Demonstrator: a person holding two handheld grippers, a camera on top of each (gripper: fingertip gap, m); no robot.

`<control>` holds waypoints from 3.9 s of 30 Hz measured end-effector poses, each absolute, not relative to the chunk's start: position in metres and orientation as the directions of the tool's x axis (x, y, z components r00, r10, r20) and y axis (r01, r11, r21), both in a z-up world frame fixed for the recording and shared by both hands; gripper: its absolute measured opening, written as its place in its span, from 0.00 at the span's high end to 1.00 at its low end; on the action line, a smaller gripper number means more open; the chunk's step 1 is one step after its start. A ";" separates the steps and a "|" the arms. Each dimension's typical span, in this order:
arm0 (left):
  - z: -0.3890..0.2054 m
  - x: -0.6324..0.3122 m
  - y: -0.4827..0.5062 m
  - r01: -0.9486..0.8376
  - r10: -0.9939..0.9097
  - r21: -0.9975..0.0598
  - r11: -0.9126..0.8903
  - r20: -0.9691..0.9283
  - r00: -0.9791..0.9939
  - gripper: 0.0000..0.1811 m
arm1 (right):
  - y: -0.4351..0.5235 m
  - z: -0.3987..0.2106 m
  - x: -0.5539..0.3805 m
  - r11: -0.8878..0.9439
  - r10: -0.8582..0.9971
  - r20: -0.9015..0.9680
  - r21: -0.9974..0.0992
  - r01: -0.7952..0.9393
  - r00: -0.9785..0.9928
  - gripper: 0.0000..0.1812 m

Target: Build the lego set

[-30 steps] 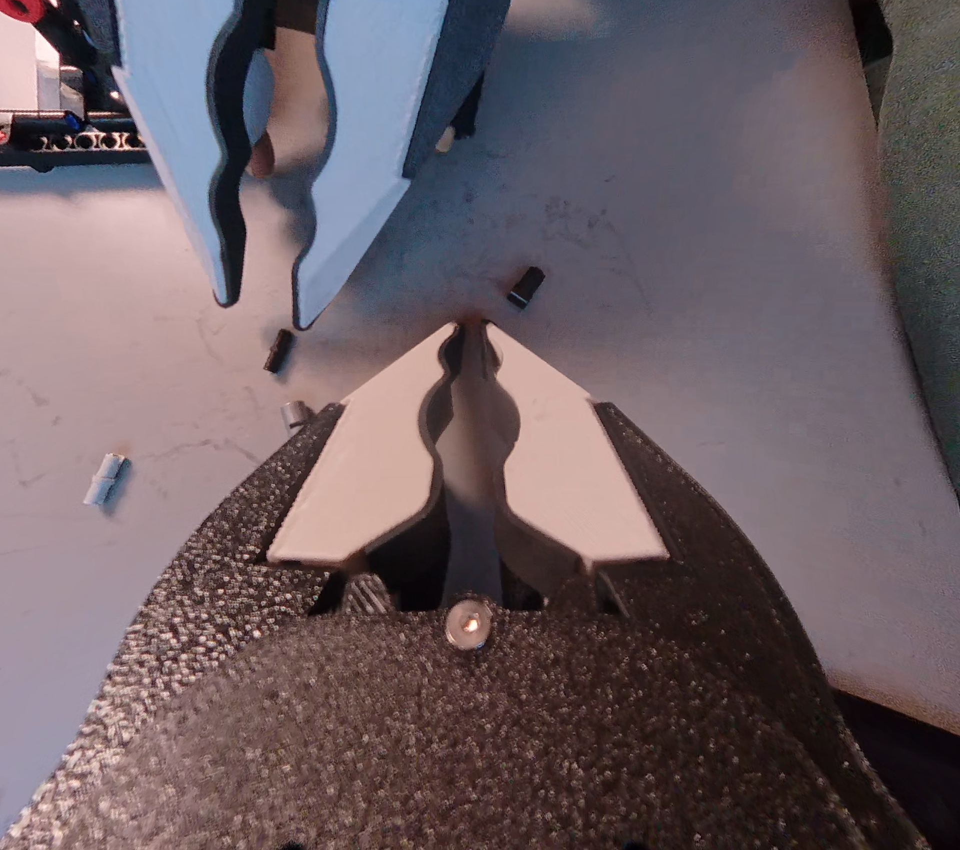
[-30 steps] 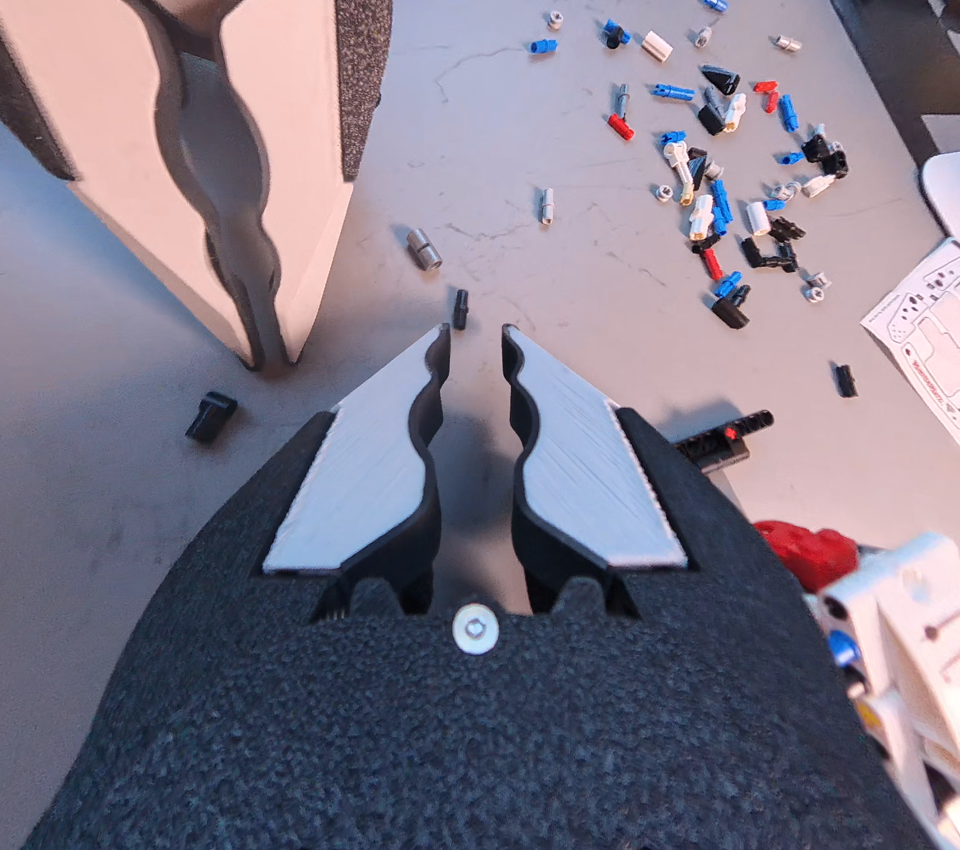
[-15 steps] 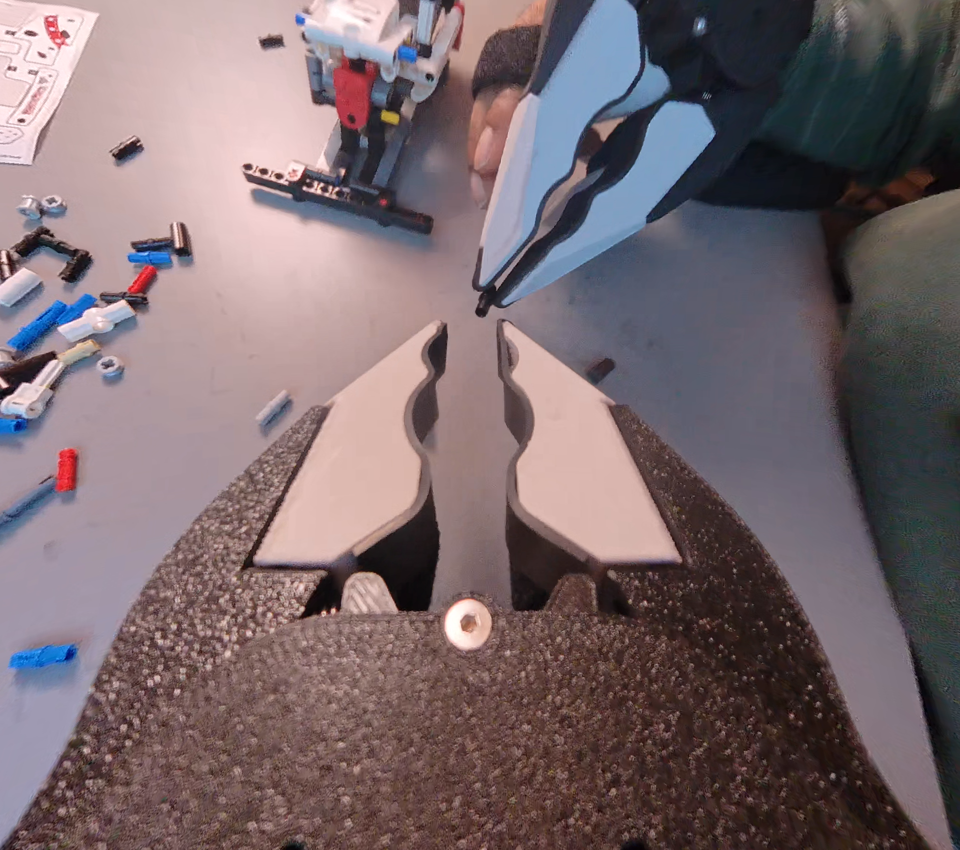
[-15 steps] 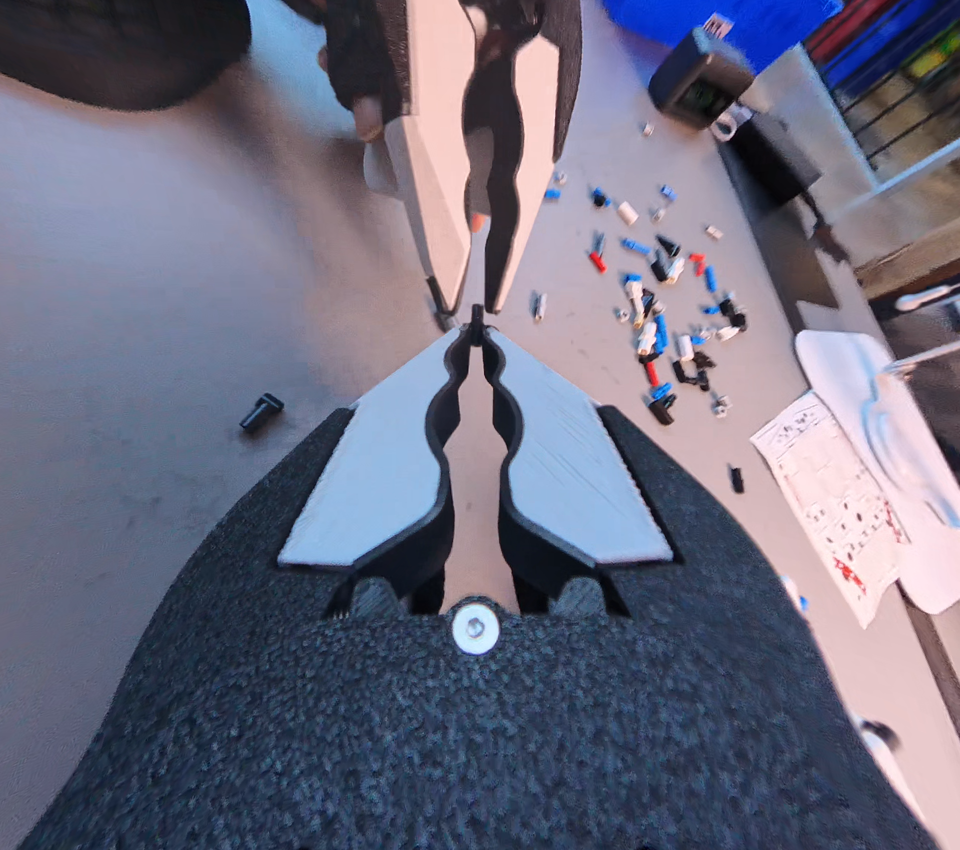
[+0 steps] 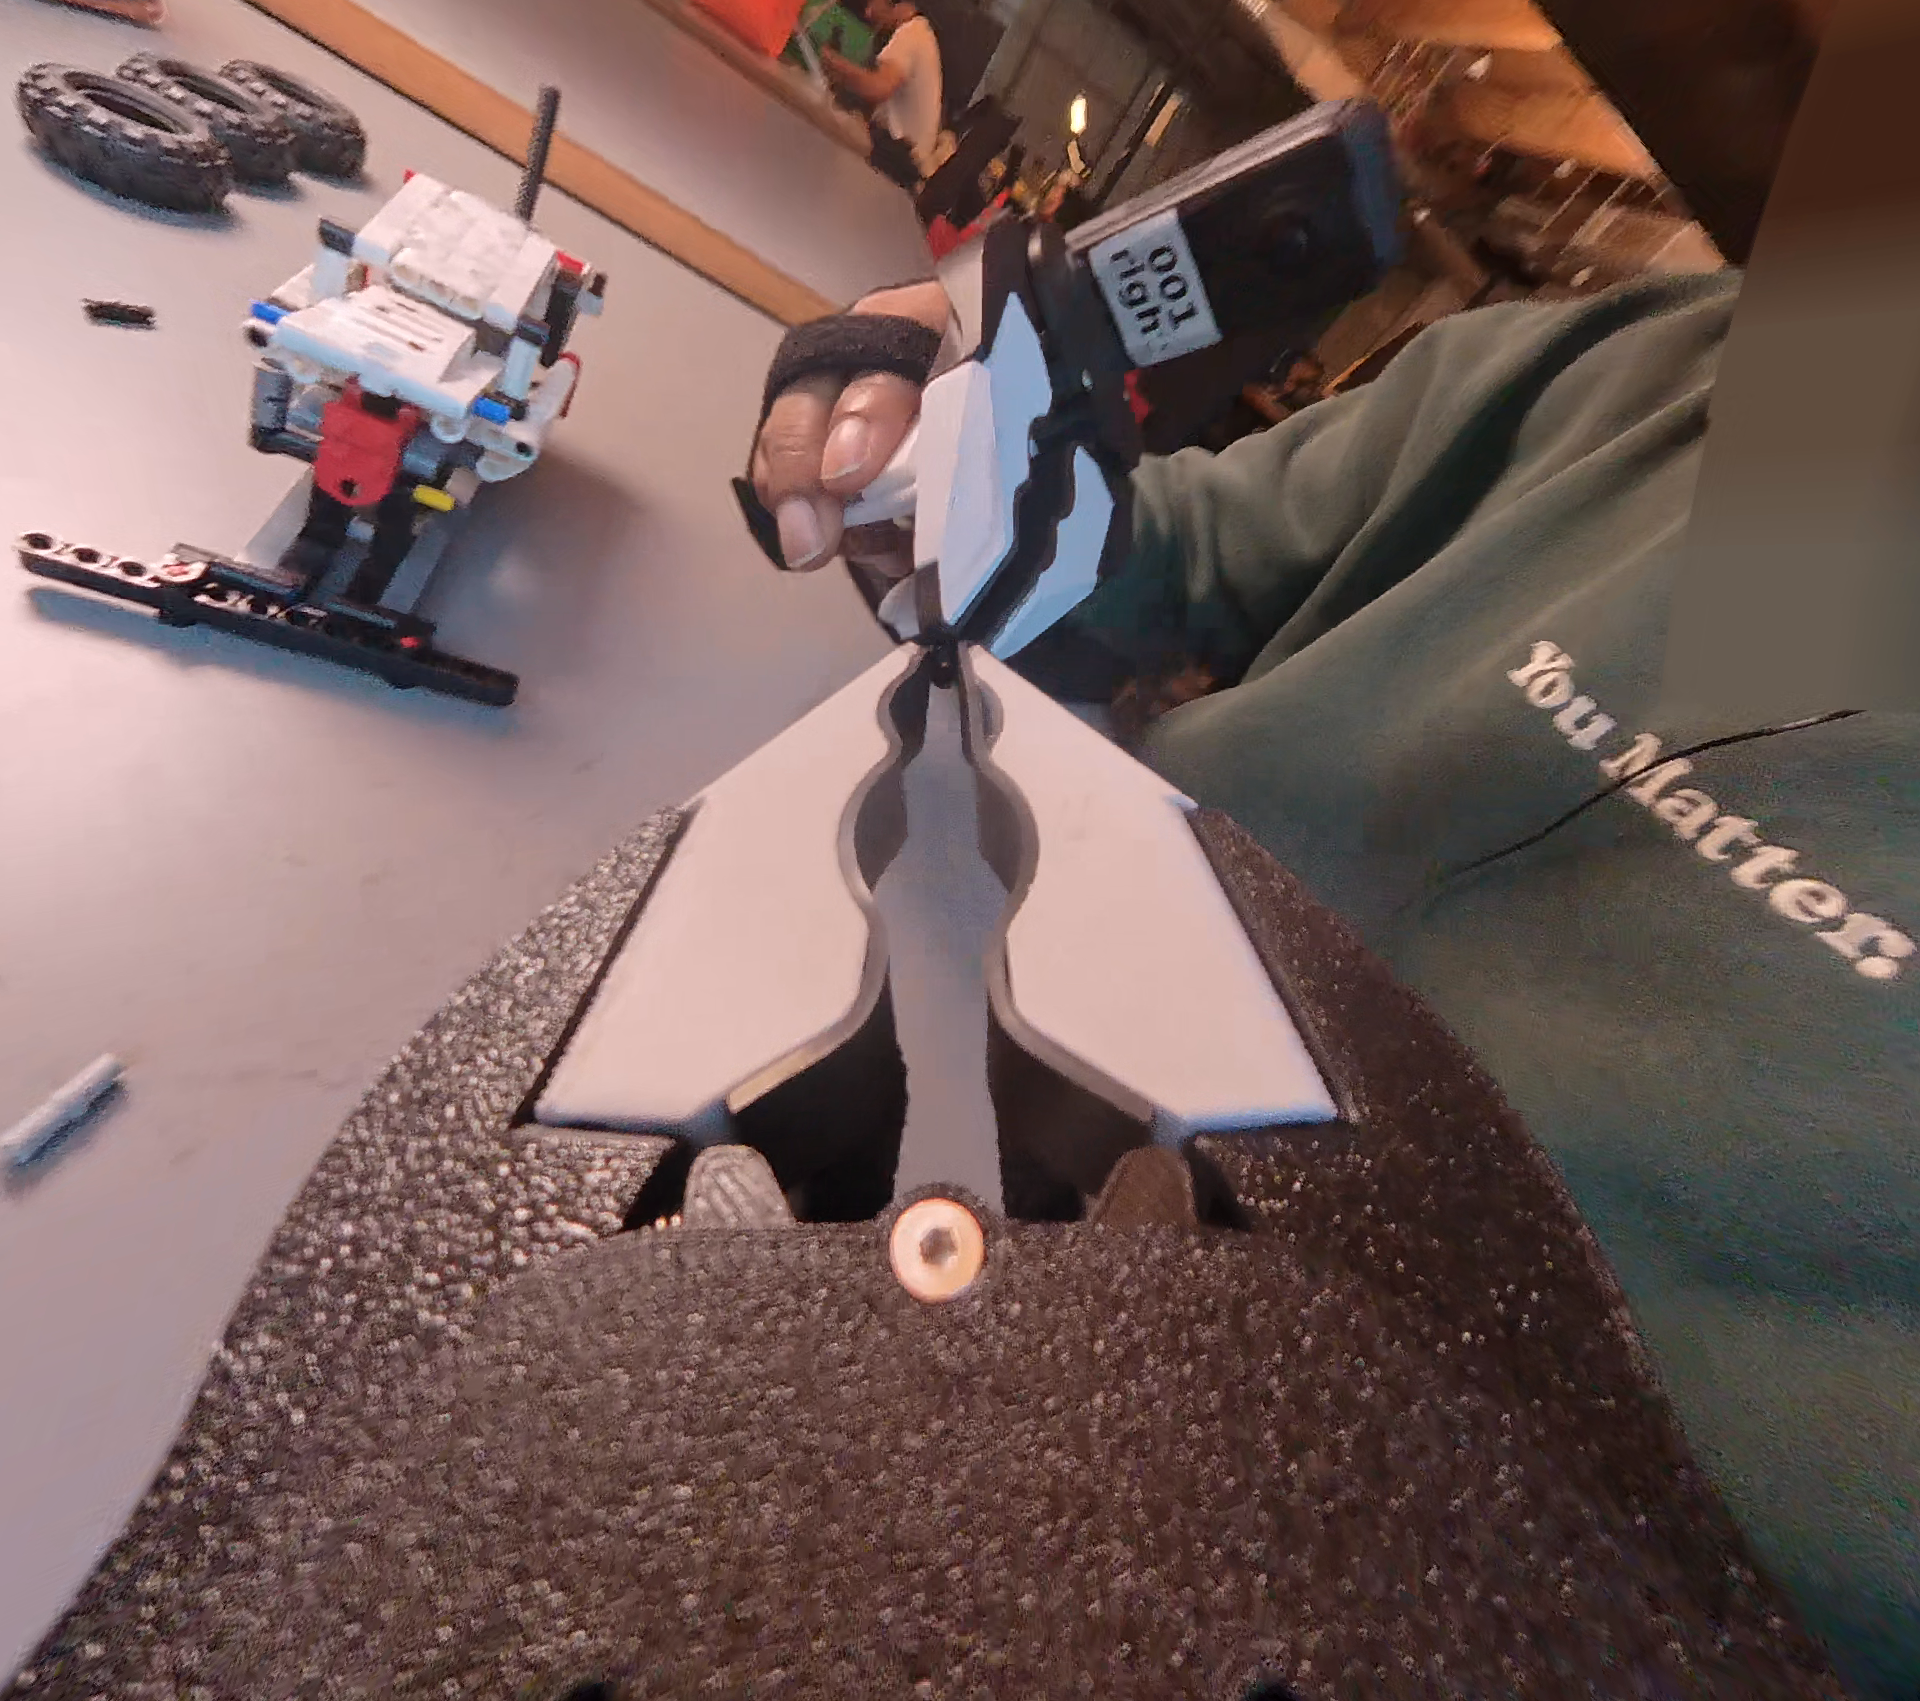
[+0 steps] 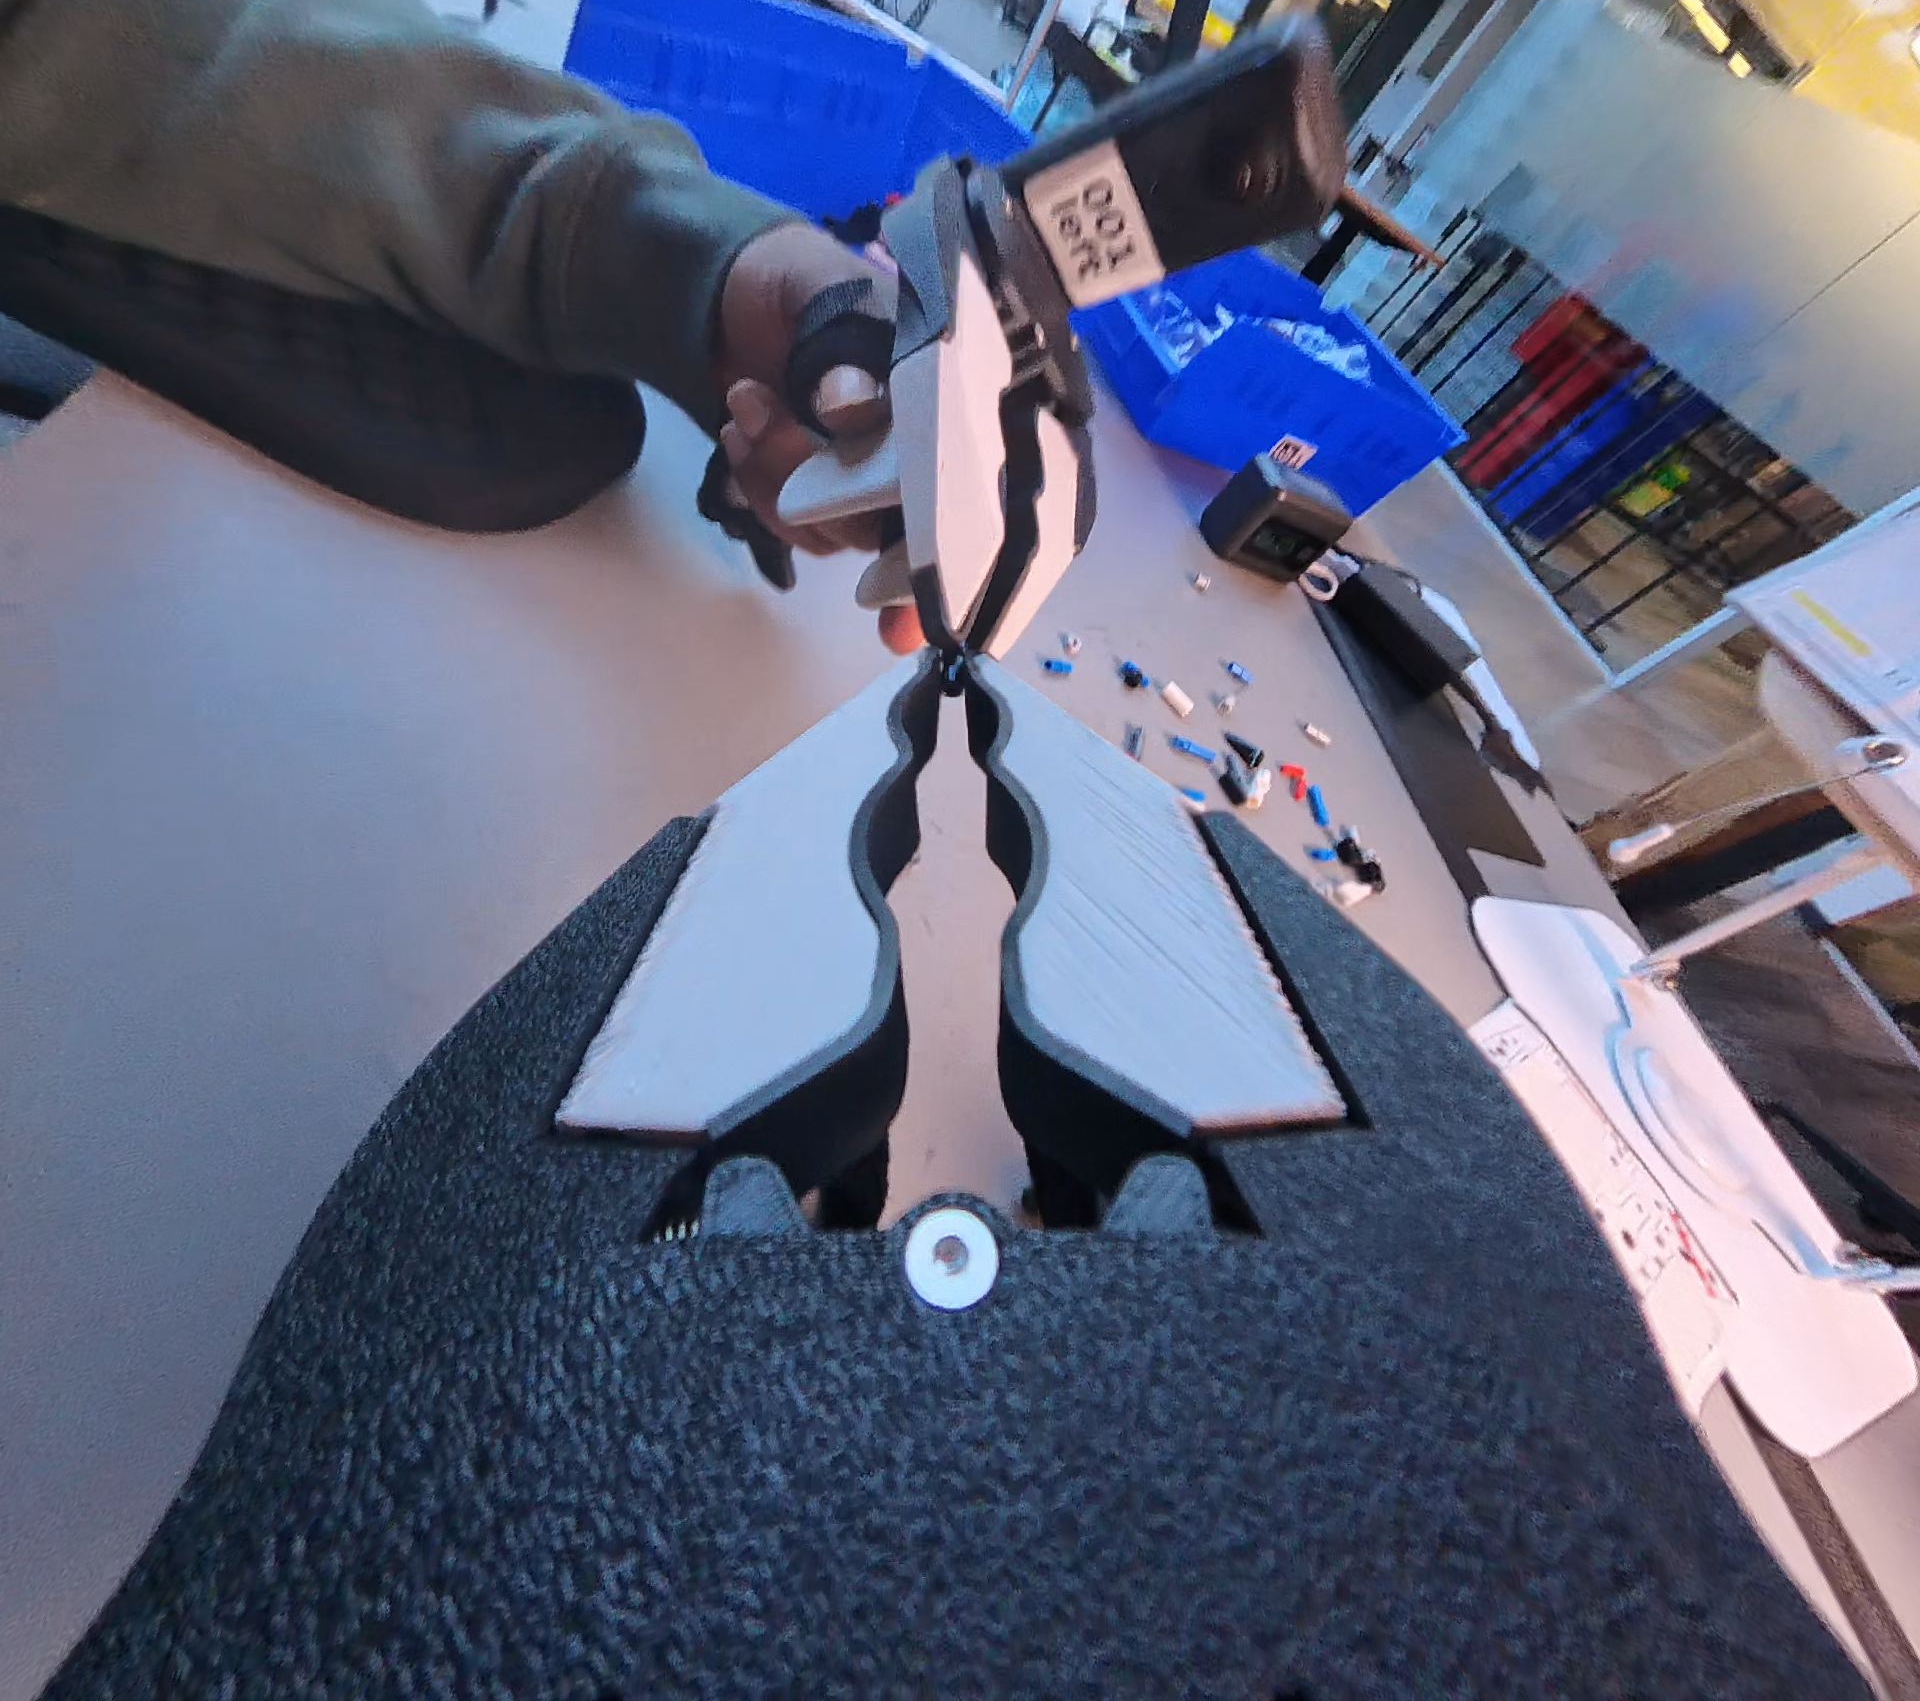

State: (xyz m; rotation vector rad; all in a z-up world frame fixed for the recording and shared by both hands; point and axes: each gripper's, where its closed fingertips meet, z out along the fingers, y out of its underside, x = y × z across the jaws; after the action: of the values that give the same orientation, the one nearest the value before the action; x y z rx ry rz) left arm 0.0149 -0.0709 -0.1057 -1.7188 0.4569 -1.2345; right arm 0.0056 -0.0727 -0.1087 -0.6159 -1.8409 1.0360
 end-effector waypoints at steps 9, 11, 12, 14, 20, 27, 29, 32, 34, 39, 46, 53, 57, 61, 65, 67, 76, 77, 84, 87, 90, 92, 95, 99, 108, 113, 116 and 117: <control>-0.086 0.019 -0.073 0.384 -0.709 -0.722 -0.576 0.675 0.205 0.98 | -0.076 -0.089 0.009 0.556 0.742 0.544 -0.826 -0.094 -0.392 0.98; -0.085 0.021 -0.073 0.399 -0.700 -0.700 -0.592 0.692 0.175 0.98 | -0.075 -0.089 0.009 0.589 0.726 0.578 -0.802 -0.097 -0.372 0.97; -0.085 0.021 -0.073 0.403 -0.693 -0.691 -0.600 0.701 0.170 0.98 | -0.074 -0.089 0.009 0.601 0.719 0.590 -0.793 -0.098 -0.366 0.97; -0.084 0.021 -0.072 0.410 -0.691 -0.685 -0.603 0.705 0.162 0.98 | -0.074 -0.089 0.010 0.610 0.713 0.602 -0.785 -0.105 -0.359 0.97; -0.085 0.021 -0.071 0.419 -0.682 -0.671 -0.612 0.716 0.150 0.98 | -0.074 -0.089 0.009 0.618 0.710 0.613 -0.778 -0.110 -0.347 0.97; -0.091 0.022 -0.068 0.405 -0.666 -0.672 -0.619 0.723 0.181 0.98 | -0.073 -0.094 0.010 0.614 0.708 0.601 -0.783 -0.096 -0.371 0.97; -0.096 0.022 -0.065 0.391 -0.659 -0.691 -0.608 0.714 0.238 0.97 | -0.069 -0.099 0.009 0.603 0.718 0.576 -0.795 -0.064 -0.392 0.98; -0.121 0.019 -0.060 0.253 -0.643 -0.766 -0.591 0.636 0.427 0.90 | -0.061 -0.114 0.014 0.586 0.723 0.515 -0.810 0.013 -0.460 0.98; -0.142 0.020 -0.064 0.077 -0.656 -0.811 -0.580 0.521 0.545 0.89 | -0.054 -0.123 0.021 0.579 0.724 0.475 -0.812 0.067 -0.501 0.98; -0.176 0.043 -0.090 -0.339 -0.795 -0.813 -0.473 0.229 0.561 0.89 | -0.043 -0.155 0.043 0.561 0.724 0.347 -0.799 0.216 -0.596 0.97; -0.207 0.053 -0.093 -0.553 -0.847 -0.747 -0.370 0.027 0.531 0.91 | -0.030 -0.169 0.053 0.543 0.747 0.302 -0.791 0.282 -0.592 0.97; -0.221 0.051 -0.086 -0.527 -0.807 -0.707 -0.471 0.105 0.581 0.99 | -0.047 -0.179 0.061 0.543 0.712 0.249 -0.788 0.290 -0.656 0.97; -0.220 0.051 -0.081 -0.453 -0.757 -0.688 -0.567 0.219 0.615 1.00 | -0.062 -0.188 0.065 0.558 0.678 0.221 -0.776 0.295 -0.701 0.97; -0.218 0.048 -0.069 -0.389 -0.705 -0.683 -0.619 0.265 0.658 1.00 | -0.070 -0.199 0.067 0.584 0.654 0.208 -0.750 0.311 -0.727 0.97; -0.215 0.049 -0.075 -0.409 -0.729 -0.691 -0.596 0.252 0.636 0.96 | -0.067 -0.204 0.068 0.597 0.655 0.204 -0.730 0.332 -0.728 0.97; -0.212 0.054 -0.082 -0.421 -0.749 -0.698 -0.579 0.251 0.613 0.92 | -0.065 -0.205 0.068 0.597 0.660 0.204 -0.727 0.340 -0.723 0.97; -0.224 0.059 -0.084 -0.536 -0.791 -0.660 -0.527 0.151 0.593 0.91 | -0.058 -0.210 0.066 0.609 0.670 0.215 -0.707 0.360 -0.711 0.97; -0.224 0.057 -0.085 -0.539 -0.792 -0.659 -0.524 0.145 0.592 0.91 | -0.057 -0.209 0.066 0.607 0.672 0.216 -0.708 0.360 -0.708 0.97; -0.224 0.045 -0.090 -0.519 -0.783 -0.685 -0.512 0.123 0.610 0.91 | -0.052 -0.206 0.064 0.605 0.684 0.238 -0.713 0.354 -0.689 0.97; -0.225 0.042 -0.091 -0.511 -0.778 -0.684 -0.520 0.132 0.614 0.91 | -0.051 -0.201 0.063 0.596 0.691 0.245 -0.725 0.345 -0.680 0.97; -0.225 0.041 -0.095 -0.538 -0.792 -0.676 -0.503 0.111 0.600 0.88 | -0.052 -0.199 0.063 0.594 0.691 0.251 -0.731 0.336 -0.678 0.97; -0.225 0.039 -0.097 -0.550 -0.795 -0.669 -0.500 0.103 0.597 0.87 | -0.053 -0.199 0.063 0.597 0.688 0.253 -0.730 0.332 -0.680 0.97; -0.225 0.035 -0.100 -0.560 -0.795 -0.662 -0.499 0.091 0.600 0.87 | -0.055 -0.200 0.063 0.598 0.686 0.251 -0.729 0.333 -0.683 0.97; -0.218 0.038 -0.095 -0.516 -0.783 -0.699 -0.494 0.100 0.614 0.89 | -0.055 -0.201 0.062 0.596 0.688 0.250 -0.730 0.334 -0.682 0.97; -0.219 0.044 -0.090 -0.543 -0.791 -0.702 -0.461 0.047 0.610 0.95 | -0.055 -0.204 0.061 0.599 0.688 0.250 -0.725 0.340 -0.681 0.97; -0.219 0.038 -0.093 -0.557 -0.791 -0.690 -0.462 0.037 0.611 0.95 | -0.055 -0.204 0.061 0.600 0.689 0.252 -0.724 0.340 -0.680 0.97; -0.219 0.035 -0.095 -0.561 -0.790 -0.683 -0.467 0.037 0.612 0.95 | -0.055 -0.204 0.061 0.601 0.689 0.254 -0.723 0.340 -0.679 0.97; -0.219 0.034 -0.096 -0.562 -0.790 -0.681 -0.469 0.038 0.612 0.95 | -0.054 -0.204 0.061 0.601 0.690 0.254 -0.723 0.340 -0.678 0.97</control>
State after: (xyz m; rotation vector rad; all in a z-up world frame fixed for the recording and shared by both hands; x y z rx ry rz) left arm 0.0337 -0.0958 -0.2187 -2.2026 1.0590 -0.4656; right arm 0.0606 -0.0544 -0.2040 -0.8139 -2.3091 0.8911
